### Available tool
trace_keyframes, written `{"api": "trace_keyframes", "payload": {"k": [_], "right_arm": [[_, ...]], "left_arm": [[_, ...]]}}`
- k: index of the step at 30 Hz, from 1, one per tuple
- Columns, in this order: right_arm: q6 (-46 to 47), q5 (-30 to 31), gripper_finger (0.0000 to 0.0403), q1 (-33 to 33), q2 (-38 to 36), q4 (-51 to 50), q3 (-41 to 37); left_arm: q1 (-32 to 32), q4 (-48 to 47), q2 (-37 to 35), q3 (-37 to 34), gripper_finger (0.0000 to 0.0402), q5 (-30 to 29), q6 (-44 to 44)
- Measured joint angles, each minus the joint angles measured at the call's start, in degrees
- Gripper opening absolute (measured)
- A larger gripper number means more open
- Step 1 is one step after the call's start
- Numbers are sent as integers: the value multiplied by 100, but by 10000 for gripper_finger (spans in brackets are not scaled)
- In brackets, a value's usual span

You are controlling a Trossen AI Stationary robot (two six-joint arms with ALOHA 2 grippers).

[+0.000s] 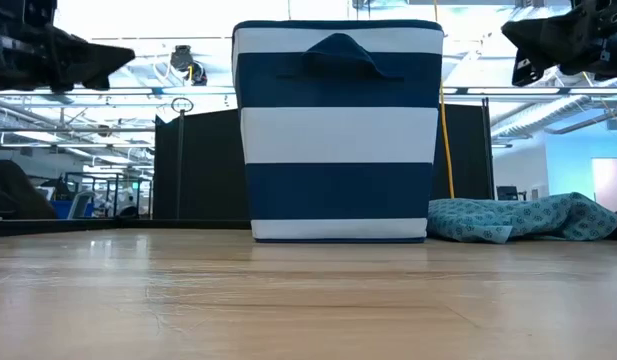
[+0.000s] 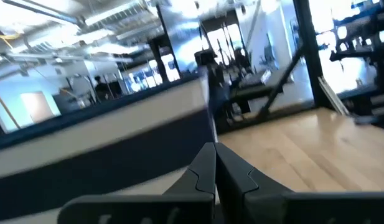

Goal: Pick & place medical supplies in basket/bin
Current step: Return to Home Position

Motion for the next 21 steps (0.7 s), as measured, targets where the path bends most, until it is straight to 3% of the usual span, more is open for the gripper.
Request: {"api": "trace_keyframes", "payload": {"k": [6,15,21], "right_arm": [[182,0,0,0,7,-389,-14],[250,18,0,0,0,735,-738],[338,142,0,-2,-2,722,-750]], "left_arm": [[-22,-205,-2,4,1,31,68],[-22,-153,-4,9,1,202,-41],[-22,-148,-4,9,1,329,-148]]}}
